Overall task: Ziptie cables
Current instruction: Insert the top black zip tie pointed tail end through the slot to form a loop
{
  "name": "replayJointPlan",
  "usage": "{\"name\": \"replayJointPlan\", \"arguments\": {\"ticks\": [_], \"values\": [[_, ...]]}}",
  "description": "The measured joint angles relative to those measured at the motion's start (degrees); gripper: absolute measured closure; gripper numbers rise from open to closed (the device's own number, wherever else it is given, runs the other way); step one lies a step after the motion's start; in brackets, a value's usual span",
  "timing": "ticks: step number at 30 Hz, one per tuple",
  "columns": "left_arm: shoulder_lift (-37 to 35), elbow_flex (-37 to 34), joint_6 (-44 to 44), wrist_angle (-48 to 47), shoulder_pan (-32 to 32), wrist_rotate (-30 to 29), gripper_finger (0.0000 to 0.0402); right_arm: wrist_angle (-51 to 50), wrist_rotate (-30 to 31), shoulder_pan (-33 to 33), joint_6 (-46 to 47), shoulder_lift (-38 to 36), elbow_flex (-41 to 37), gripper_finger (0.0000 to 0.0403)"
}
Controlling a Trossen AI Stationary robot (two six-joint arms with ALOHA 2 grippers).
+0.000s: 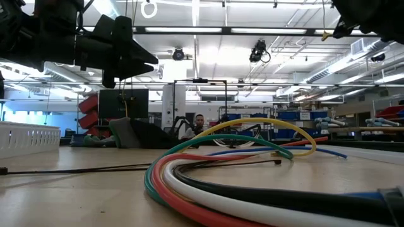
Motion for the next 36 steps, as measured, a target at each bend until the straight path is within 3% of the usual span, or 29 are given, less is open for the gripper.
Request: {"name": "replayJointPlan", "arguments": {"ticks": [6,10,16,20,23,28,33,36], "values": [[0.0,0.0,-0.1,0.0,0.0,0.0,0.026,-0.4,4.1,0.0,0.0,3.2,0.0,0.0396],[0.0,0.0,-0.2,0.0,0.0,0.4,0.026,-1.1,11.2,0.0,4.5,5.7,0.9,0.0396],[-1.9,0.0,1.2,-1.0,-0.2,3.3,0.026,-10.0,17.1,0.0,4.0,13.5,9.0,0.0396],[-6.5,0.0,2.6,-5.2,-0.3,3.4,0.026,-11.3,17.5,0.0,-3.9,21.2,14.9,0.0398],[-11.7,0.0,3.7,-10.7,-0.3,3.4,0.026,-10.7,17.4,-0.1,-7.3,26.5,19.2,0.04],[-21.8,1.8,6.7,-22.4,-2.0,2.2,0.026,-16.5,19.6,-2.7,1.1,32.7,28.1,0.0401],[-30.2,8.5,9.0,-41.5,-4.4,-1.0,0.026,-29.2,25.3,-6.3,5.8,38.1,36.6,0.0401],[-32.7,13.8,9.1,-52.5,-5.6,-2.4,0.026,-33.5,27.0,-7.2,3.6,41.5,39.9,0.04]]}}
